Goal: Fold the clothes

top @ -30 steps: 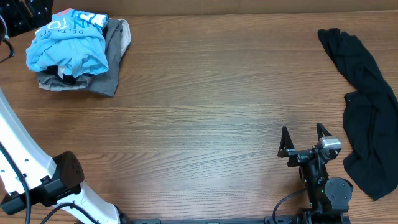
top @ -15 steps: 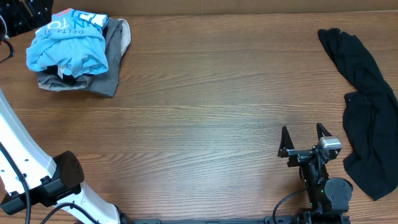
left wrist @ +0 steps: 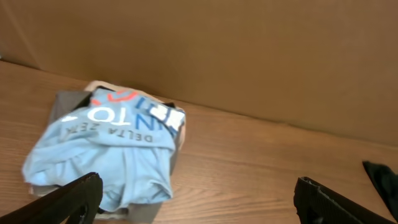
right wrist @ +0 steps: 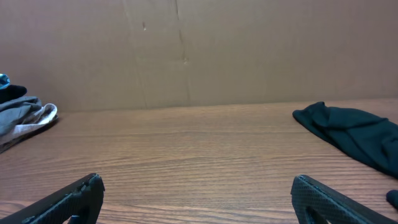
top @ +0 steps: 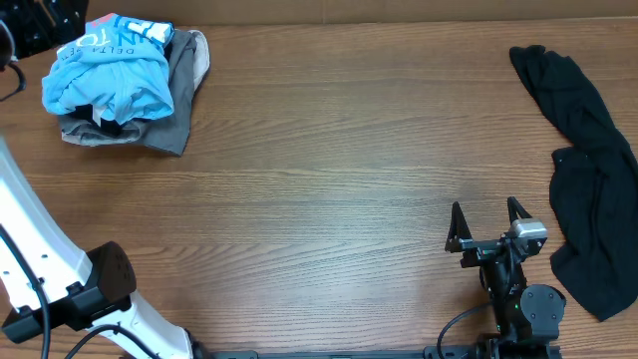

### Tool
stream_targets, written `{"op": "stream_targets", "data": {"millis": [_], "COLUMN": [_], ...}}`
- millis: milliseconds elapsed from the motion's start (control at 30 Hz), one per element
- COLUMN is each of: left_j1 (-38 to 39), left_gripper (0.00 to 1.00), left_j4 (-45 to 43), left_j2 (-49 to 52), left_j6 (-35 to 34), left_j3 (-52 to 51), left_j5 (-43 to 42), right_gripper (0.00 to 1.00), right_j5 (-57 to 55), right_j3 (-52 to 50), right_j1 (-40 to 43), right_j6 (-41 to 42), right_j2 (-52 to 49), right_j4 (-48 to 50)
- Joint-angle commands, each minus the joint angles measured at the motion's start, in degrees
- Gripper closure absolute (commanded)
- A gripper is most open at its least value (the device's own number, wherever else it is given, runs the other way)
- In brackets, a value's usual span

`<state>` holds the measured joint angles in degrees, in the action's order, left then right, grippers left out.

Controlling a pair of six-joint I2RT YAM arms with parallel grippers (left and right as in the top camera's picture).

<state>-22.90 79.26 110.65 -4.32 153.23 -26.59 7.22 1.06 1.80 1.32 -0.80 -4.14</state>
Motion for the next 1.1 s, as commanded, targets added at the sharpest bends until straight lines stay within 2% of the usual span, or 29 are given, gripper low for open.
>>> {"op": "stream_targets", "data": {"millis": [0,167,433,567,633,833,967,1067], "left_j1": [4.8,13.2,30.9,35.3,34.8,32.0,30.9,29.6], "left_gripper": [0.0,0.0,0.0,0.0,0.0,0.0,0.0,0.0], "left_j4": [0.0,0.0,0.0,-2.6,-10.2,-43.4,-59.2,-71.2], "left_j2": [-6.1,-16.5,-34.6,-41.8,-46.1,-61.4,-70.9,-78.2], "left_j6": [-0.4,-0.4,-0.4,0.0,0.5,5.9,9.3,9.5], "left_j3": [-5.2,-22.8,-56.9,-69.0,-74.9,-97.2,-111.1,-121.8], "left_j5": [0.4,0.4,0.4,1.8,3.2,5.0,6.4,11.1], "right_gripper": [0.0,0.0,0.0,0.0,0.0,0.0,0.0,0.0], "right_j5": [0.1,0.1,0.1,0.1,0.1,0.1,0.1,0.1], "right_j3": [-0.6,-0.6,-0.6,-0.6,-0.6,-0.6,-0.6,-0.6], "right_j1": [0.2,0.2,0.2,0.2,0.2,0.2,0.2,0.2], "right_j6": [0.2,0.2,0.2,0.2,0.2,0.2,0.2,0.2], "right_j2": [0.6,0.6,0.6,0.6,0.6,0.6,0.6,0.6], "right_j4": [0.2,0.2,0.2,0.2,0.2,0.2,0.2,0.2]}}
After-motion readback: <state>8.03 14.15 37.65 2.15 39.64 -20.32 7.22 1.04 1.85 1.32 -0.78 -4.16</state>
